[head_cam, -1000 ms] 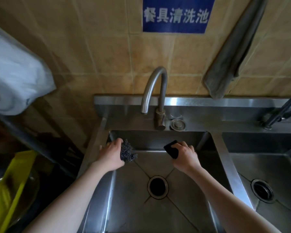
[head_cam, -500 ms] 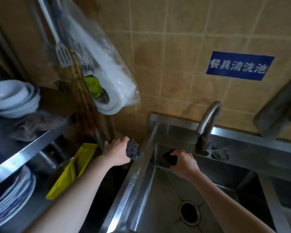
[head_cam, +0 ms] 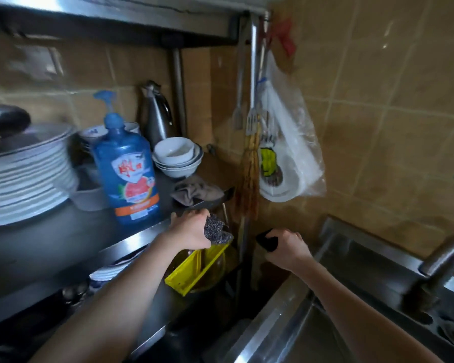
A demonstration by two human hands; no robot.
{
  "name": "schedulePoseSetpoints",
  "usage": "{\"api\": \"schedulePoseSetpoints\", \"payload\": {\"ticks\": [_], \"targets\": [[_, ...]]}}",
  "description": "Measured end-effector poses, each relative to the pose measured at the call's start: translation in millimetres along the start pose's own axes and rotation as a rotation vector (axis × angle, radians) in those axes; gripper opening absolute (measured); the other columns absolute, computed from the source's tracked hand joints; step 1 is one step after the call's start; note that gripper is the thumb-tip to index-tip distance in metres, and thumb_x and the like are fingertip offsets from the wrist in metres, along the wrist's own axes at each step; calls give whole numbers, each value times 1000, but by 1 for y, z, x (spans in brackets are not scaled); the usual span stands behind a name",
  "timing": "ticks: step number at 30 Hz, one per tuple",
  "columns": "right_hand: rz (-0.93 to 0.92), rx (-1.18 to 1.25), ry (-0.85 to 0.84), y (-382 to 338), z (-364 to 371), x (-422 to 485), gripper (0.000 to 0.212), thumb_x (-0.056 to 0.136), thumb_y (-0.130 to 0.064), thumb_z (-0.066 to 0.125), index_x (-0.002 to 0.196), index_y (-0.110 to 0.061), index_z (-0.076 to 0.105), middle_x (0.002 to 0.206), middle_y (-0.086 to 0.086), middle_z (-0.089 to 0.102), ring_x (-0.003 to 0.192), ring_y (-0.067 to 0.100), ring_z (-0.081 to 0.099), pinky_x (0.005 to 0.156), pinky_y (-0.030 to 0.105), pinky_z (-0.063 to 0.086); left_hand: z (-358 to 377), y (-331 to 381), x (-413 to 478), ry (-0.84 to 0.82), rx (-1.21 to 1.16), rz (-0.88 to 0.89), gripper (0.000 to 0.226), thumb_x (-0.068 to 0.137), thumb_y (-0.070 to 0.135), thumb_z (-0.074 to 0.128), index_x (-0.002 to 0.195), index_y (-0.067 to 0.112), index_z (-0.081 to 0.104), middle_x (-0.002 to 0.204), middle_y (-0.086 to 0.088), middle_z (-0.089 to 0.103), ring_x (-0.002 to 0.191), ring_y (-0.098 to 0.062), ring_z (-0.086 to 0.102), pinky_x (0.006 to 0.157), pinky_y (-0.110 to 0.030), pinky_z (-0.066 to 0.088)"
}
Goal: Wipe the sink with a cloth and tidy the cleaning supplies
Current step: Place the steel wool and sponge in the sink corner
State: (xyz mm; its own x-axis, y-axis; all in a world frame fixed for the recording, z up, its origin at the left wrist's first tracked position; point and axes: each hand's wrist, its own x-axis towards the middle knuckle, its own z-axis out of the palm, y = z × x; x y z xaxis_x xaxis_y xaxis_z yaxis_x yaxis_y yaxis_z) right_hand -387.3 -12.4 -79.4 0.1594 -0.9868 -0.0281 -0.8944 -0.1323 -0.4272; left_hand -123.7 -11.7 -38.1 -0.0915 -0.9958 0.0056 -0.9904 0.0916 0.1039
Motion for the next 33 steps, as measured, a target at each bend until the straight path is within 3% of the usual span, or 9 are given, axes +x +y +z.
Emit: {"api": "schedulePoseSetpoints", "payload": {"ticks": [9, 12, 15, 19, 24, 27, 30, 33], "targets": [[-191, -17, -42, -119, 1, 18, 53, 67, -33, 65, 119, -37, 58, 120, -3, 59, 119, 27, 47, 98, 38, 45, -52, -71, -68, 132, 78, -153, 55, 57, 44, 69, 106, 29, 51, 112, 4, 60, 110, -21, 55, 89, -37, 44], [-258, -7, -30, -156, 8, 15, 53, 66, -35, 66, 118, -36, 60, 120, -2, 61, 120, 26, 49, 100, 35, 45, -62, -94, -97, 95, -13, -233, 62, 56, 54, 68, 111, 34, 47, 117, 6, 60, 113, -21, 55, 96, -39, 42], [-331, 11, -32, -190, 18, 9, 50, 65, -34, 66, 114, -37, 62, 118, -1, 64, 118, 26, 53, 98, 35, 46, -70, -117, -126, 81, -39, -328, 57, 50, 61, 60, 97, 33, 45, 112, 6, 61, 111, -22, 56, 93, -39, 38], [-422, 12, -88, -231, 31, 1, 50, 65, -34, 67, 114, -34, 62, 118, -1, 65, 115, 25, 56, 96, 35, 48, -76, -151, -159, 44, 4, -451, 61, 53, 56, 63, 108, 32, 47, 114, 4, 60, 113, -21, 54, 95, -42, 39], [-487, -5, -113, -276, 48, -8, 47, 66, -35, 69, 113, -34, 62, 117, -1, 65, 115, 25, 56, 96, 33, 48, -82, -187, -196, 119, -73, -463, 68, 49, 76, 52, 97, 29, 58, 100, 13, 65, 99, -11, 60, 80, -29, 41], [-505, -11, -135, -296, 59, -13, 45, 66, -29, 68, 111, -32, 63, 114, 2, 66, 112, 26, 57, 93, 30, 49, -80, -208, -214, 98, -112, -457, 86, 38, 84, 36, 96, 25, 59, 109, 8, 65, 104, -15, 57, 96, -37, 41], [-523, -9, -152, -313, 68, -15, 43, 66, -26, 66, 109, -31, 64, 111, 1, 67, 109, 24, 58, 90, 28, 49, -80, -224, -229, 94, -64, -552, 72, 46, 78, 46, 102, 34, 54, 111, 14, 61, 111, -16, 52, 97, -56, 28], [-540, -7, -154, -329, 77, -18, 45, 67, -26, 65, 112, -31, 64, 113, 0, 66, 111, 24, 57, 91, 28, 47, -79, -235, -237, 63, -71, -569, 59, 54, 63, 57, 104, 31, 55, 113, 9, 63, 113, -22, 53, 95, -56, 27]]}}
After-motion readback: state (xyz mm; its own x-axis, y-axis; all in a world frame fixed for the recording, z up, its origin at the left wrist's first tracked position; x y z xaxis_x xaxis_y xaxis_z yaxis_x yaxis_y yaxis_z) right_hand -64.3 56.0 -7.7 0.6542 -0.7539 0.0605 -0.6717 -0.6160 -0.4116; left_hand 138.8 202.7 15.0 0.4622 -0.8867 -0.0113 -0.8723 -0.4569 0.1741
